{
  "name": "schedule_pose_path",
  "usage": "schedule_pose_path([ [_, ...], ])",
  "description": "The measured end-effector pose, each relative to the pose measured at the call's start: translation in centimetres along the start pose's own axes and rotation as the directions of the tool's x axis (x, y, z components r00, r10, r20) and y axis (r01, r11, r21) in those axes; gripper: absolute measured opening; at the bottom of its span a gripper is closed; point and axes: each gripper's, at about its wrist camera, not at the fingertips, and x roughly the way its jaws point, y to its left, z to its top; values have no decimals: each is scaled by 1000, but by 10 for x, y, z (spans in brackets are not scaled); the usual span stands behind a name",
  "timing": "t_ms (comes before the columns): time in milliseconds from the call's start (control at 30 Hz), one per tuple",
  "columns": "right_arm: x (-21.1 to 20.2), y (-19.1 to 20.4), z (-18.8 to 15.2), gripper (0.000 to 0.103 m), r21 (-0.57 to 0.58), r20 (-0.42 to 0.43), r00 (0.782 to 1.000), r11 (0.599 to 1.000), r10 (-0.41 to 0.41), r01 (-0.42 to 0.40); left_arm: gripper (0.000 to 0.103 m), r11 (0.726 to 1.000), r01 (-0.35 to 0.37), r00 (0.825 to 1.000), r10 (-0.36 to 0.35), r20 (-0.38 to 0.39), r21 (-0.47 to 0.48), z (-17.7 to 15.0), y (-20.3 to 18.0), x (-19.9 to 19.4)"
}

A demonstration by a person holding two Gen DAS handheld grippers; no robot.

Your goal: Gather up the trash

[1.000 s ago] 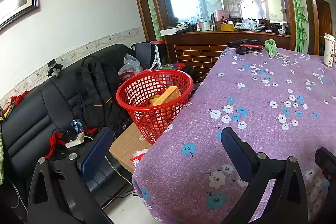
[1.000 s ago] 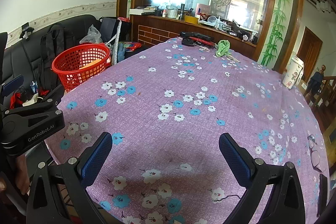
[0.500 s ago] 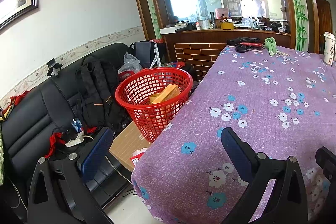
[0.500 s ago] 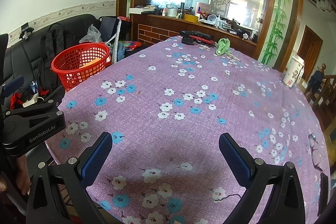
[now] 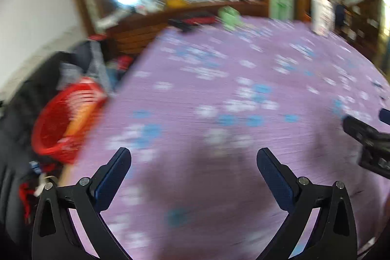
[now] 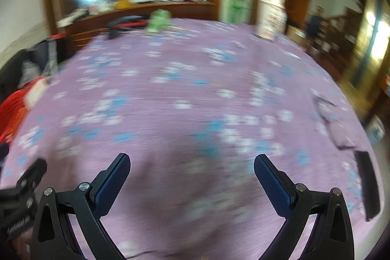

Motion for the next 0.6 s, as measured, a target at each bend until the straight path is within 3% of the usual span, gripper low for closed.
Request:
schedule_pose_path([
  [100, 22, -33, 5, 102, 48, -53, 997, 997, -55, 58, 102, 997, 56, 998, -53, -45, 52, 15, -39, 21],
  [300, 49, -73, 1, 102, 152, -137, 990, 987, -36, 57, 102, 983, 141, 976, -119, -181, 115, 23, -99, 63],
  [433, 51, -81, -1, 102, 178, -146, 989, 982, -29, 55, 102, 978, 163, 981, -146, -128, 129, 29, -107, 62],
  [600, 56, -75, -1, 102, 166, -160, 986, 984, -42, 69, 103, 967, 230, 963, -209, -171, 112, 27, -106, 72],
])
